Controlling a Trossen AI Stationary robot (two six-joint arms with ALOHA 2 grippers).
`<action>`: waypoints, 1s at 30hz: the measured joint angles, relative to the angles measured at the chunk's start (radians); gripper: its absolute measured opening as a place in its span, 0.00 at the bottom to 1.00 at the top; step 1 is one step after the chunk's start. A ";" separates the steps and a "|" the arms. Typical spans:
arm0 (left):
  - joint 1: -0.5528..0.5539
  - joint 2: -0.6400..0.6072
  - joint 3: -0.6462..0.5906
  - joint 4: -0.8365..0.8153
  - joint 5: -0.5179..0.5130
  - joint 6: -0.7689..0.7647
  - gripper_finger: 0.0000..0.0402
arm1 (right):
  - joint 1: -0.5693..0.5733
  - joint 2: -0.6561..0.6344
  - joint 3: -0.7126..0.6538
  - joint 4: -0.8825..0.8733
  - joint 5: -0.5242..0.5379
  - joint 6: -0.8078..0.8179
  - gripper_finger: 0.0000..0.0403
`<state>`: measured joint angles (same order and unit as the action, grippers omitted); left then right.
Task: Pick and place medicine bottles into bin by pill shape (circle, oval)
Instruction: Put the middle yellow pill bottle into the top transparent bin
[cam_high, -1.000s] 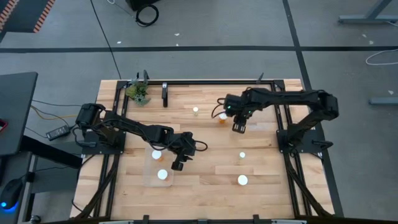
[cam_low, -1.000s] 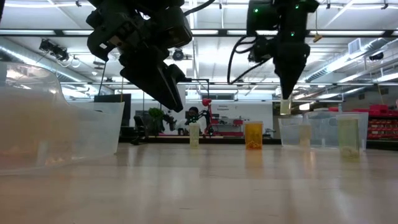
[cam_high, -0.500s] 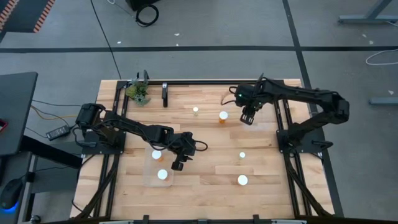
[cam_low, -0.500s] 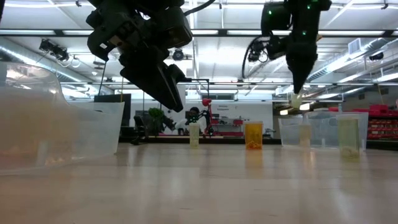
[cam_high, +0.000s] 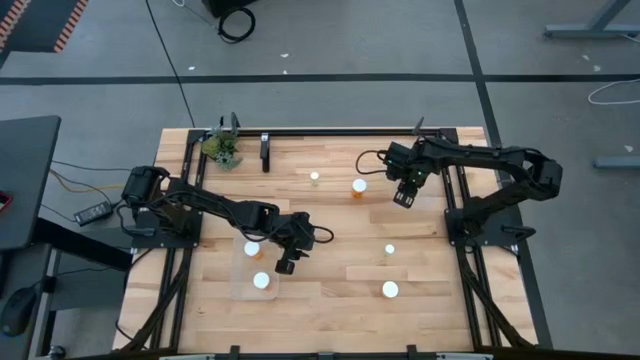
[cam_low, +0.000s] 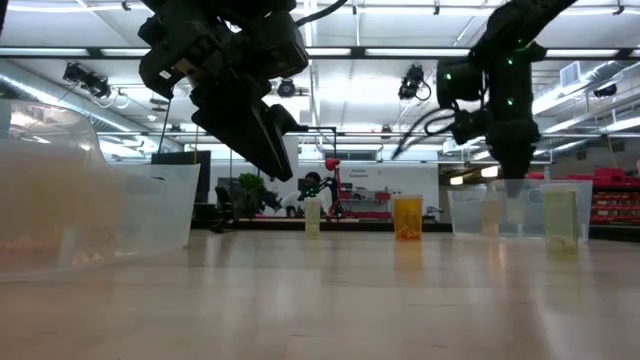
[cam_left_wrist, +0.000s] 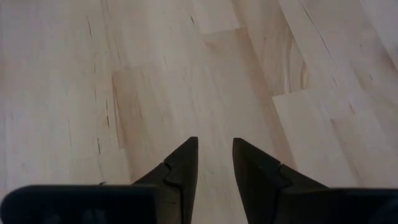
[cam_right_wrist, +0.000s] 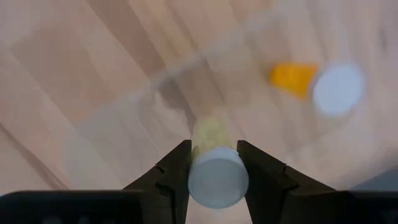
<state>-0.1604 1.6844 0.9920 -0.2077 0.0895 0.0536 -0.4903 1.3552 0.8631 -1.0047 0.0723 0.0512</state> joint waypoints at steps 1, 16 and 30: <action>0.000 0.000 0.000 0.000 0.000 0.000 0.27 | -0.009 0.000 -0.010 -0.001 0.000 0.000 0.32; 0.000 0.000 0.000 0.000 0.000 0.000 0.27 | -0.160 0.000 -0.047 0.051 0.000 -0.075 0.32; 0.000 0.000 0.000 -0.018 0.000 0.000 0.27 | -0.185 0.000 -0.047 0.055 -0.085 -0.072 0.36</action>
<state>-0.1603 1.6844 0.9920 -0.2255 0.0895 0.0536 -0.6753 1.3556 0.8165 -0.9501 -0.0125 -0.0210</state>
